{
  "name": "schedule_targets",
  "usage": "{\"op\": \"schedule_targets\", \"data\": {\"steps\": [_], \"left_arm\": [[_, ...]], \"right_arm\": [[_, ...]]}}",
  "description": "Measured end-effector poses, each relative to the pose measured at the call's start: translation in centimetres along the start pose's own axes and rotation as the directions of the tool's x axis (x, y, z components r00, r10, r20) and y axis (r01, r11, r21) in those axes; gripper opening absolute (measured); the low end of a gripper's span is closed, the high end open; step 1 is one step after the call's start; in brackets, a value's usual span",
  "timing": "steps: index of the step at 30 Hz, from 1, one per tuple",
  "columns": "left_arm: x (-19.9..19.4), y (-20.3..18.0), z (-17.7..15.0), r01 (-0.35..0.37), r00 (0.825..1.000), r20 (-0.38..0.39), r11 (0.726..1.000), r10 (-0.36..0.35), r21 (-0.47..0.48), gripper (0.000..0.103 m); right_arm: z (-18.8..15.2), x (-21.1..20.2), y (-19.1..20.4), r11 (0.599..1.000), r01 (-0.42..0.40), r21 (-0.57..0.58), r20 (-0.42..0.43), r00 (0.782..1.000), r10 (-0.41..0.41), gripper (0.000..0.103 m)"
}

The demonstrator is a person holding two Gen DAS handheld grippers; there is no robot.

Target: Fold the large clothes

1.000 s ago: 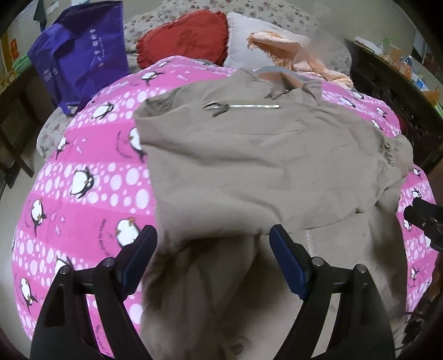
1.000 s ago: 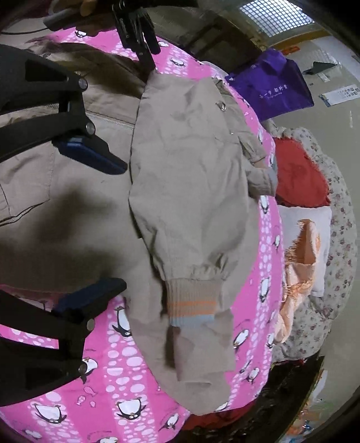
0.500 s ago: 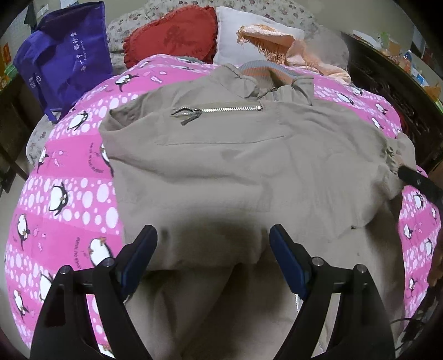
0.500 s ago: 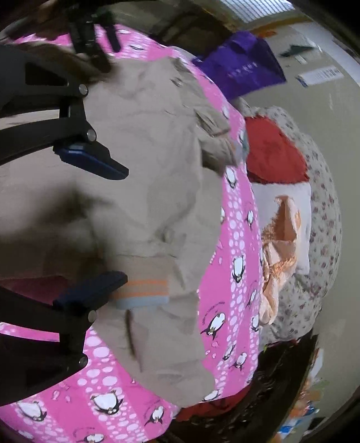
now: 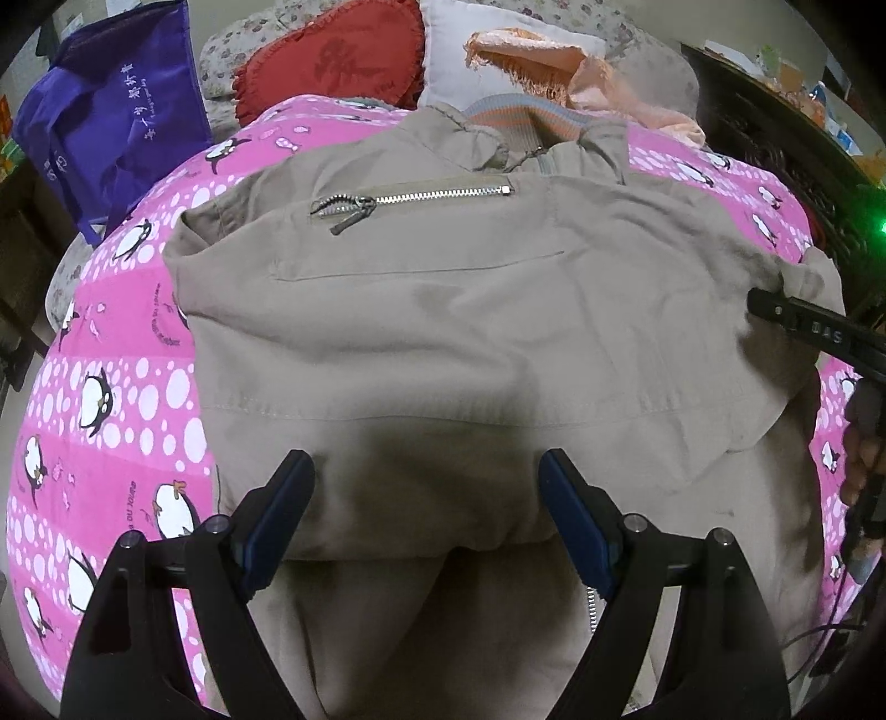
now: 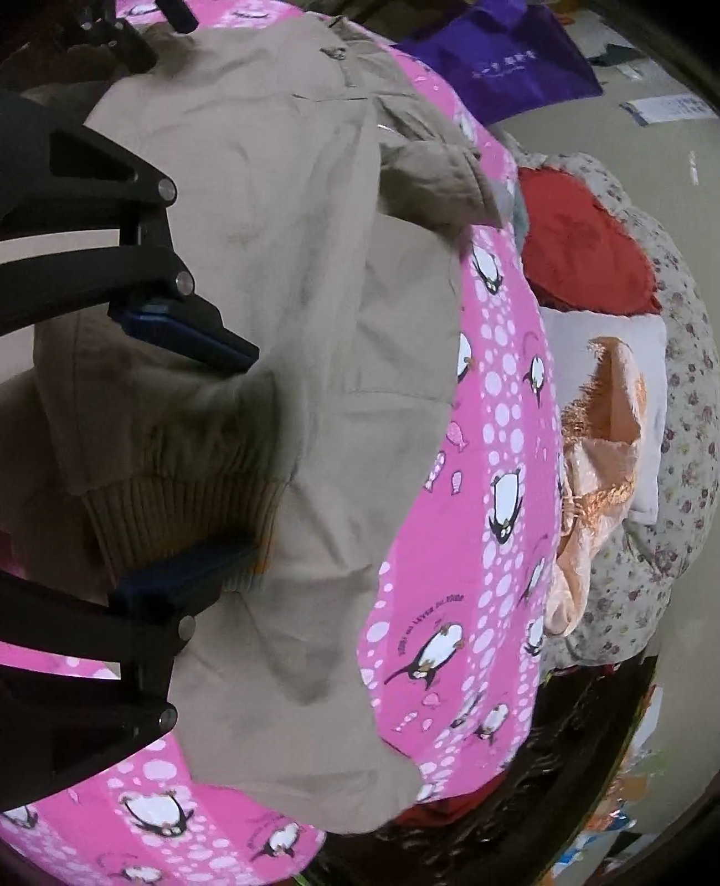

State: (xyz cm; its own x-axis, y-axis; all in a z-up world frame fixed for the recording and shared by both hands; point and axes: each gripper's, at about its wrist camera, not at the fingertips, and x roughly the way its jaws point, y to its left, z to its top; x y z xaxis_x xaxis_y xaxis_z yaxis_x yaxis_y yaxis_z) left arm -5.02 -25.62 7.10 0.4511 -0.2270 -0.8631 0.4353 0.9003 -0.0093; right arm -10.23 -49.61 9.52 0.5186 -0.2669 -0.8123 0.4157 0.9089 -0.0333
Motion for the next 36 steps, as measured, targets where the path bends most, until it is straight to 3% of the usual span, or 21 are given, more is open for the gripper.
{"op": "schedule_targets", "data": {"steps": [8, 11, 14, 16, 19, 24, 29, 32, 36], "left_arm": [[0.0, 0.3, 0.0, 0.019, 1.0, -0.006, 0.999, -0.02, -0.033, 0.084], [-0.1, 0.3, -0.2, 0.016, 1.0, -0.007, 1.0, -0.017, -0.025, 0.084], [-0.1, 0.5, -0.4, 0.012, 1.0, -0.01, 1.0, -0.012, -0.024, 0.084], [0.1, 0.7, -0.4, 0.018, 1.0, -0.015, 0.999, -0.018, -0.036, 0.083], [0.1, 0.9, -0.5, 0.029, 0.999, -0.014, 0.998, -0.03, -0.06, 0.084], [-0.2, 0.7, -0.6, 0.039, 0.999, -0.002, 0.997, -0.039, -0.071, 0.083], [-0.2, 0.6, -0.7, 0.043, 0.999, -0.008, 0.996, -0.044, -0.075, 0.083], [-0.2, 0.5, -0.8, 0.04, 0.999, -0.014, 0.996, -0.041, -0.074, 0.084], [-0.3, 0.5, -0.8, 0.024, 0.999, -0.024, 0.997, -0.025, -0.067, 0.084]], "right_arm": [[-1.3, -3.7, -0.8, 0.995, -0.098, 0.012, 0.021, 0.995, 0.097, 0.07], [-1.4, -5.4, -3.2, 0.986, -0.158, 0.058, 0.044, 0.987, 0.156, 0.07], [-0.9, -7.0, -7.3, 0.973, -0.17, 0.154, 0.085, 0.984, 0.158, 0.07], [-0.5, -7.6, -10.5, 0.962, -0.16, 0.221, 0.108, 0.984, 0.138, 0.075], [-0.3, -7.5, -16.2, 0.942, -0.061, 0.331, 0.117, 0.993, 0.023, 0.075], [-1.3, -4.6, -23.2, 0.883, 0.038, 0.467, 0.042, 0.997, -0.065, 0.07], [-1.8, -2.2, -25.6, 0.873, 0.08, 0.481, 0.005, 0.996, -0.094, 0.066], [-2.1, -0.7, -26.2, 0.861, 0.069, 0.504, -0.004, 0.997, -0.078, 0.058], [-1.2, 1.2, -26.3, 0.857, 0.007, 0.515, 0.026, 0.999, -0.024, 0.057]]}}
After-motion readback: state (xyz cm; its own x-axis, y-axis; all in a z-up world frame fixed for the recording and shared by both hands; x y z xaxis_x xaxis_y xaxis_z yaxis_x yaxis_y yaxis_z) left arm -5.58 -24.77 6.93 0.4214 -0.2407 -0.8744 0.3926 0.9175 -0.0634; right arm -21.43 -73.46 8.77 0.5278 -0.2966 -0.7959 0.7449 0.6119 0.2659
